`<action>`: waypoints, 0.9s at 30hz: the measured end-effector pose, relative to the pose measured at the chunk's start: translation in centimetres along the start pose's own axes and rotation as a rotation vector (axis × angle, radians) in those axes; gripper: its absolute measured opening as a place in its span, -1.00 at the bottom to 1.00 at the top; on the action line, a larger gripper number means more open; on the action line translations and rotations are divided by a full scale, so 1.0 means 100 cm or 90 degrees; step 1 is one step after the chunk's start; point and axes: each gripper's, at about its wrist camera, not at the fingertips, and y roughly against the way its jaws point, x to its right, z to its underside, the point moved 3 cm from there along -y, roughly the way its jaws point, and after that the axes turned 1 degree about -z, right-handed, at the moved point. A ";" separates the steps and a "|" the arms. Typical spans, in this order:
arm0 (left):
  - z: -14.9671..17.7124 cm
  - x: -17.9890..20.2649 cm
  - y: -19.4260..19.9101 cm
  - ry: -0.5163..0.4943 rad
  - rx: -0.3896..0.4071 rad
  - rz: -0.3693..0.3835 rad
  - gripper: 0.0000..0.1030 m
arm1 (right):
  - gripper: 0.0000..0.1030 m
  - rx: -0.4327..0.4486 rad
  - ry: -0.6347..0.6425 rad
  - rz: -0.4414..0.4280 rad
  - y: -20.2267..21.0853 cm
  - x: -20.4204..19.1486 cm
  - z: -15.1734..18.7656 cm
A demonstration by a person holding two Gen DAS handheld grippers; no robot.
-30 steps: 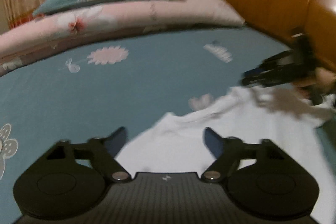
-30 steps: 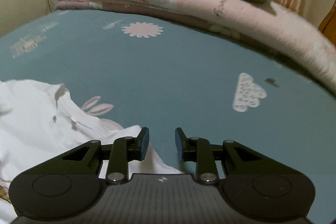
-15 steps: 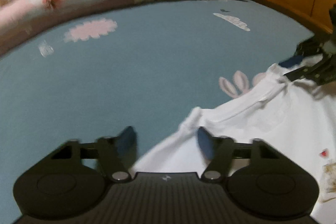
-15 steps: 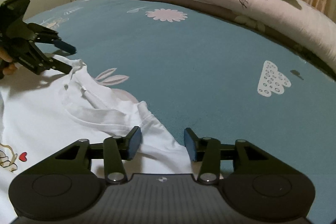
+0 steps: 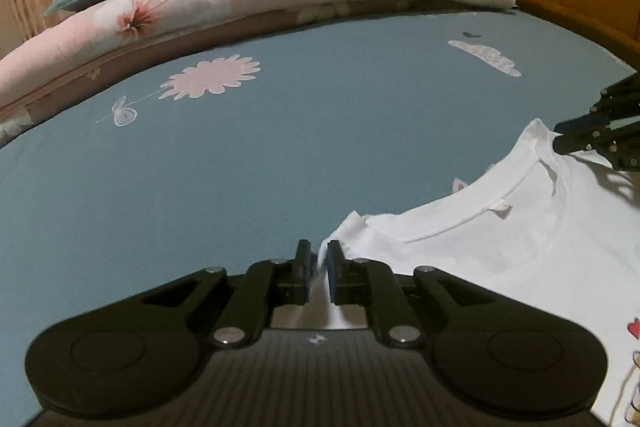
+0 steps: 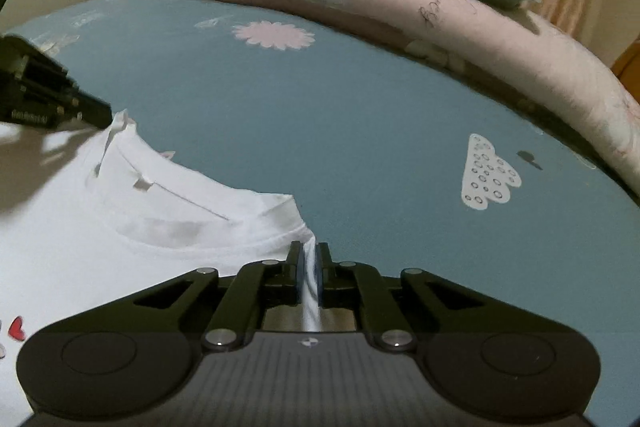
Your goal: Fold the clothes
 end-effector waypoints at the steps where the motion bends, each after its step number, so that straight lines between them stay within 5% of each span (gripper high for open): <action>1: 0.001 -0.001 0.003 0.000 0.000 -0.004 -0.57 | -0.52 -0.002 -0.004 -0.002 0.004 -0.001 -0.001; 5: 0.003 -0.005 0.023 -0.006 0.004 -0.017 -0.20 | -0.49 -0.003 0.004 0.017 0.041 0.002 0.000; 16: 0.014 0.054 0.132 -0.066 -0.043 0.054 0.01 | -0.44 -0.063 -0.148 0.059 0.161 0.030 0.044; 22: 0.032 0.109 0.170 -0.079 -0.083 0.115 0.10 | -0.42 -0.087 -0.175 0.101 0.221 0.031 0.084; 27: 0.048 0.143 0.179 -0.055 -0.092 0.162 0.22 | -0.37 -0.080 -0.285 0.140 0.270 0.066 0.130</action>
